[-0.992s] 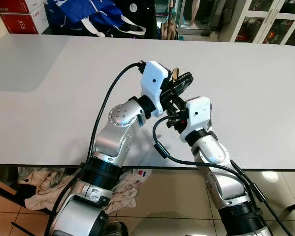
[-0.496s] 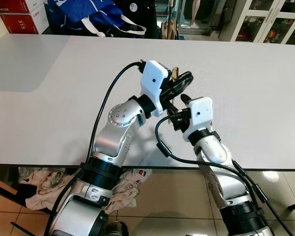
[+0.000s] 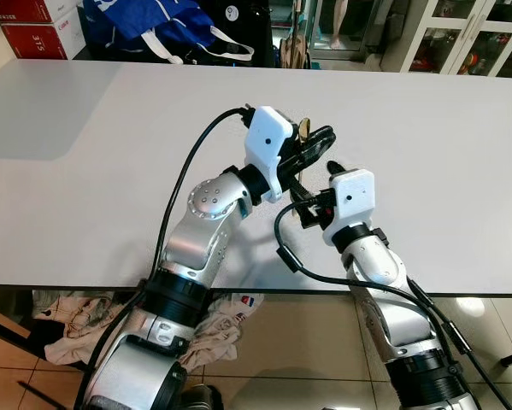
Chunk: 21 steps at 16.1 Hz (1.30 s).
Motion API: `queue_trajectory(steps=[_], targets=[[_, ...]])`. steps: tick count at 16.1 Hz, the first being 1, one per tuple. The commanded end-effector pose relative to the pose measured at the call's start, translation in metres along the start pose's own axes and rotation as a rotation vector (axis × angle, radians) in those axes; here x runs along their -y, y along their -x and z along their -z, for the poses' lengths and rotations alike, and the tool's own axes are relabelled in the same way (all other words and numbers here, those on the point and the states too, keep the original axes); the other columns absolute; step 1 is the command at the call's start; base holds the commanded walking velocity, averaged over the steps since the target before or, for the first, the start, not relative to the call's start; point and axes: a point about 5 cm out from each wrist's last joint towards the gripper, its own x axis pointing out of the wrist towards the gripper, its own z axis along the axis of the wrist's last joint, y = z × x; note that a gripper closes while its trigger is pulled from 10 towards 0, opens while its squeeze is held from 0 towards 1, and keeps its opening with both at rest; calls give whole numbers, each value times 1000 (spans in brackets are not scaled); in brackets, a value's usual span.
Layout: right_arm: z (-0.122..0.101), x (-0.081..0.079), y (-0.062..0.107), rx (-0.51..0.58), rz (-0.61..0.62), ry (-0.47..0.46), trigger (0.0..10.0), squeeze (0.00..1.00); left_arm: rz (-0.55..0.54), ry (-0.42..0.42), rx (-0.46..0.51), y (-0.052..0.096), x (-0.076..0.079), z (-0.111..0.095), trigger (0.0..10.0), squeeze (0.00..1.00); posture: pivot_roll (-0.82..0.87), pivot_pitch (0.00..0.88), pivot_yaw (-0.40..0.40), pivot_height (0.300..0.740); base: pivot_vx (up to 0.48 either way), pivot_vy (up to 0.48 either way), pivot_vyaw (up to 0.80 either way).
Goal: Setting the table
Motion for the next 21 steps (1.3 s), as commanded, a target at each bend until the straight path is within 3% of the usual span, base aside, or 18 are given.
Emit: queue_trajectory(steps=[1,7,8,9,11,15,18,21], targets=[[13,18,8,-54,82,13,10000,1000,-29,-63,20,2,-10,-10,0,0,-34,35,20,740,0,0,0],[12,24,13,-54,113,61,10000,1000,-166,-90,-29,13,-41,-2,0,0,-38,45,24,740,0,0,0],[12,24,13,-54,106,50,10000,725,-174,-92,-33,14,-42,-1,0,0,-38,45,24,740,0,0,0],[11,18,14,-60,63,11,10000,0,-187,-95,-37,14,-44,0,0,0,-36,47,23,740,0,0,0],[6,2,18,-53,-55,-61,10000,0,-194,-101,-40,12,-42,4,0,0,-35,48,21,740,0,0,0],[1,8,34,-62,-89,-120,10000,0,-206,-151,-55,8,-43,8,0,0,-49,53,28,740,0,0,0],[1,14,38,-74,-55,-150,10000,0,-200,-182,-45,5,-41,6,0,0,-56,53,32,740,0,0,0],[7,21,35,-108,32,-117,10000,0,-196,-177,-33,4,-36,9,0,0,-56,52,32,740,0,0,0]])
